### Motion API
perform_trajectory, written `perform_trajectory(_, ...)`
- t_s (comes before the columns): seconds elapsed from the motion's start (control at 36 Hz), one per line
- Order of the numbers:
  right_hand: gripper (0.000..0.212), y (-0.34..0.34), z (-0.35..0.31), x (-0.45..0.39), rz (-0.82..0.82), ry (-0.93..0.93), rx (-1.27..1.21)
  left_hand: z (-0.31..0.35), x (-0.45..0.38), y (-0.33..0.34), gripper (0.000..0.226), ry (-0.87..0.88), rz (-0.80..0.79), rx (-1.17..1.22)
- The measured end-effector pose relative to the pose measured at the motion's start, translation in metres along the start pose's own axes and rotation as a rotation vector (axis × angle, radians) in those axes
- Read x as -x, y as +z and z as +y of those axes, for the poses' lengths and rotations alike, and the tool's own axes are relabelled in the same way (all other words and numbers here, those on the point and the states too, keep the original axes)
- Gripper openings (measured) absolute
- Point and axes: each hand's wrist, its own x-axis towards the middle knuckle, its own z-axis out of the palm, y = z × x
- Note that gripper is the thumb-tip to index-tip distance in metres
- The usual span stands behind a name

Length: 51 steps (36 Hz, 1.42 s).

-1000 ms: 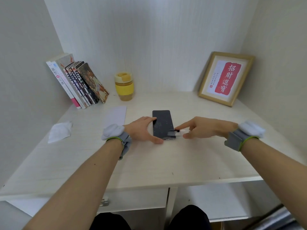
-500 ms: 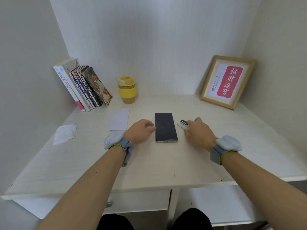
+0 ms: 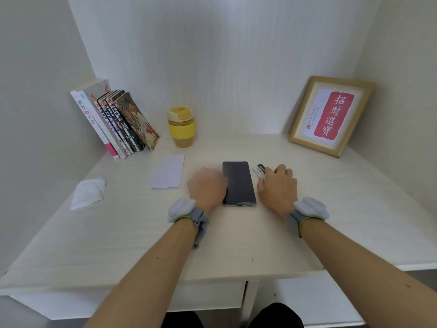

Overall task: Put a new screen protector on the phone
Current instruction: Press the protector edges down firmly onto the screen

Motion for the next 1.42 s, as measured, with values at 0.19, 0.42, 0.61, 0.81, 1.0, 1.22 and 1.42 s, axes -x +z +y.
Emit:
perform_trajectory(0.19,0.035,0.007,-0.006,-0.006,0.012,-0.001,0.031,0.0,-0.004,0.0,0.028,-0.02,0.028,0.039)
perform_trajectory(0.42,0.036,-0.002,-0.004,-0.018,-0.049,-0.011,-0.032,0.004,-0.012,-0.007,0.028,-0.075,-0.005,0.101)
perform_trajectory(0.61,0.038,-0.011,-0.015,-0.04,-0.027,-0.121,-0.142,0.007,-0.036,-0.01,0.044,-0.096,-0.091,0.119)
perform_trajectory(0.81,0.038,-0.007,-0.026,-0.06,-0.188,-0.14,-0.089,0.007,-0.055,-0.005,0.045,-0.053,-0.152,0.025)
perform_trajectory(1.0,0.031,0.003,-0.025,-0.073,-0.199,-0.118,-0.171,0.009,-0.065,0.005,0.035,0.008,-0.095,0.002)
perform_trajectory(1.22,0.025,0.003,-0.023,-0.073,-0.147,-0.132,-0.257,0.008,-0.063,0.007,0.033,0.029,-0.064,0.006)
perform_trajectory(1.42,0.027,0.007,-0.025,-0.072,-0.088,-0.191,-0.134,0.008,-0.063,0.007,0.035,0.065,-0.082,-0.078)
